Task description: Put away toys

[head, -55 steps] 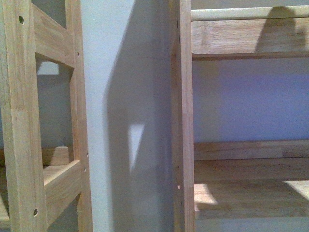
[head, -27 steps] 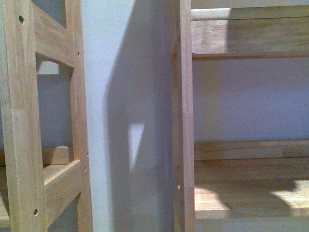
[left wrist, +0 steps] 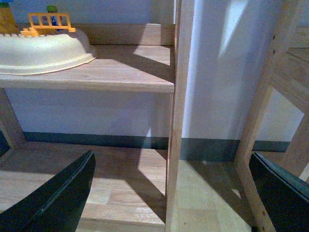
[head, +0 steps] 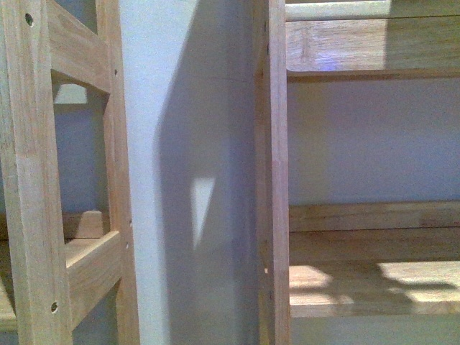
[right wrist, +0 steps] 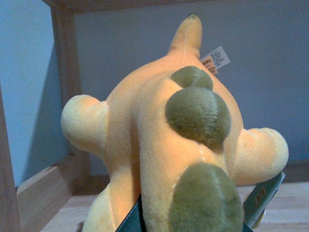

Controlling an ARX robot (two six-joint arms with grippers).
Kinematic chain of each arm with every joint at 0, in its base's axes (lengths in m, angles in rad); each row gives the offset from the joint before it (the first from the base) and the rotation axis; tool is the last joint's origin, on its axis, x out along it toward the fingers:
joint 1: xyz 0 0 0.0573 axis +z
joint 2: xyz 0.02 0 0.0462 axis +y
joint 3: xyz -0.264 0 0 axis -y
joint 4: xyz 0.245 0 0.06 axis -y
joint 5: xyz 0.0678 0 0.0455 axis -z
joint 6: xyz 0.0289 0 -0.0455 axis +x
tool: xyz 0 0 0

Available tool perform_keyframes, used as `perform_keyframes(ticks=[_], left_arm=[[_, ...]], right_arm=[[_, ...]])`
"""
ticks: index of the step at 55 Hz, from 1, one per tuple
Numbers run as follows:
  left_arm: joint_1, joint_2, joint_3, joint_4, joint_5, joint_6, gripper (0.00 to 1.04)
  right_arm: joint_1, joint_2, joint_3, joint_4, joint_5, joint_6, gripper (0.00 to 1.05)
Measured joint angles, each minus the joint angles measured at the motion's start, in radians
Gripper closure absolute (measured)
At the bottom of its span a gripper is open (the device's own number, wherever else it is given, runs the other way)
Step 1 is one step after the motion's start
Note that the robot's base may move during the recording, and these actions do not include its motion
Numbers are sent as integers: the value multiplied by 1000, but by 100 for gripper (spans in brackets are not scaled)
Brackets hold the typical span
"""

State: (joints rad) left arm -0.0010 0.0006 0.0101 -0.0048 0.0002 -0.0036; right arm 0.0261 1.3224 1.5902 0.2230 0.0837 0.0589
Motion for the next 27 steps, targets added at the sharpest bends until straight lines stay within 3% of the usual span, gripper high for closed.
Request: perform_keyframes(ticks=[27], left_arm=[[0, 0, 0, 0, 0, 0, 6]], right_arm=[[-22, 203, 122, 1, -91, 145, 98]])
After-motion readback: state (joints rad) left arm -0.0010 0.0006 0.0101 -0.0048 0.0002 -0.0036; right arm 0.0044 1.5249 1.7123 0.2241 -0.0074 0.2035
